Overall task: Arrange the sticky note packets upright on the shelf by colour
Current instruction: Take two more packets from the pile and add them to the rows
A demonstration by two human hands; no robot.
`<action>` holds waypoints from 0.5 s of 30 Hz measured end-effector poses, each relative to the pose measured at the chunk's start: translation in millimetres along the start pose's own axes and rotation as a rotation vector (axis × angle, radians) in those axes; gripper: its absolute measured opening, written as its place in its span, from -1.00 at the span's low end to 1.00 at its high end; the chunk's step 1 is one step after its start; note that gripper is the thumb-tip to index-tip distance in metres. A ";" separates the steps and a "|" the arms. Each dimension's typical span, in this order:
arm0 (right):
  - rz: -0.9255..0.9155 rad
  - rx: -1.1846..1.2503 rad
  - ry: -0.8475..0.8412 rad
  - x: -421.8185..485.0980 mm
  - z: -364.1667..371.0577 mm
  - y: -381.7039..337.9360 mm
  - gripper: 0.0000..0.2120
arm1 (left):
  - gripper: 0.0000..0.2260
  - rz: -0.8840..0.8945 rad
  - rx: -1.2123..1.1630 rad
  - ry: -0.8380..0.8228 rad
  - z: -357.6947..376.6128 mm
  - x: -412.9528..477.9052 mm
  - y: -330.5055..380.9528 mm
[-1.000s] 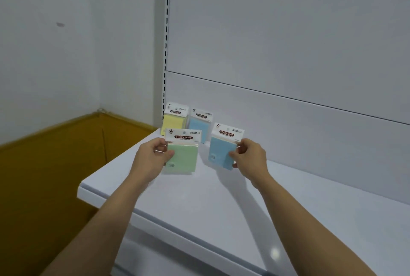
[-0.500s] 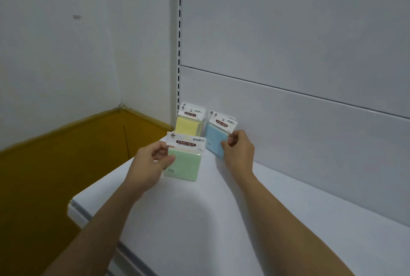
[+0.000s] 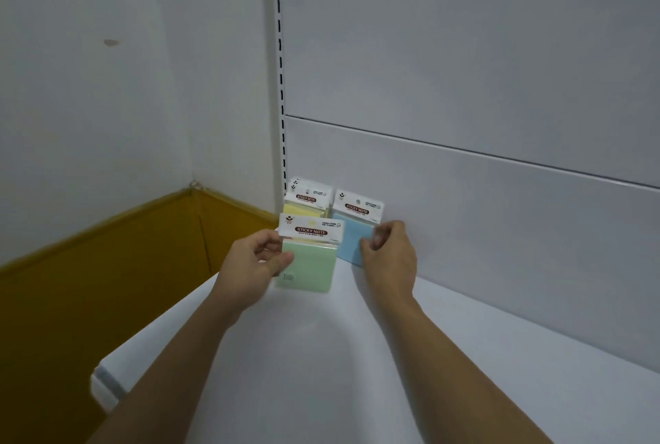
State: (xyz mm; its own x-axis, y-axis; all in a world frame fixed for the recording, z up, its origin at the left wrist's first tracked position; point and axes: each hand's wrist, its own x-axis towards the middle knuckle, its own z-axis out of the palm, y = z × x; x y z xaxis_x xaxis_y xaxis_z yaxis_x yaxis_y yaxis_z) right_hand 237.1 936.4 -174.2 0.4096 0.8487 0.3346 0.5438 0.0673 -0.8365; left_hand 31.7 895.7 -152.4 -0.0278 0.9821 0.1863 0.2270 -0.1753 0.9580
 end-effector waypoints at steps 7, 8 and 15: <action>-0.035 0.013 -0.008 -11.8 -35.1 -10.9 -0.77 | -0.85 0.013 -0.150 -0.139 21.5 30.8 11.1; -0.054 0.000 -0.076 -15.3 -43.7 -12.8 -0.79 | -0.84 0.026 -0.157 -0.172 27.5 33.2 14.8; -0.031 -0.114 -0.105 -42.8 -68.3 -6.0 -0.82 | -0.79 0.116 -0.124 -0.303 69.7 38.8 19.0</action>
State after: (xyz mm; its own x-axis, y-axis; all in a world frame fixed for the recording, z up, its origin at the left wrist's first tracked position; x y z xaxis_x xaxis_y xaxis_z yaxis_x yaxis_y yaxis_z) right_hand 266.4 863.8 -153.8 0.3159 0.8977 0.3072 0.6371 0.0392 -0.7698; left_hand 102.7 935.3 -142.2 0.2854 0.9278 0.2404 0.0909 -0.2759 0.9569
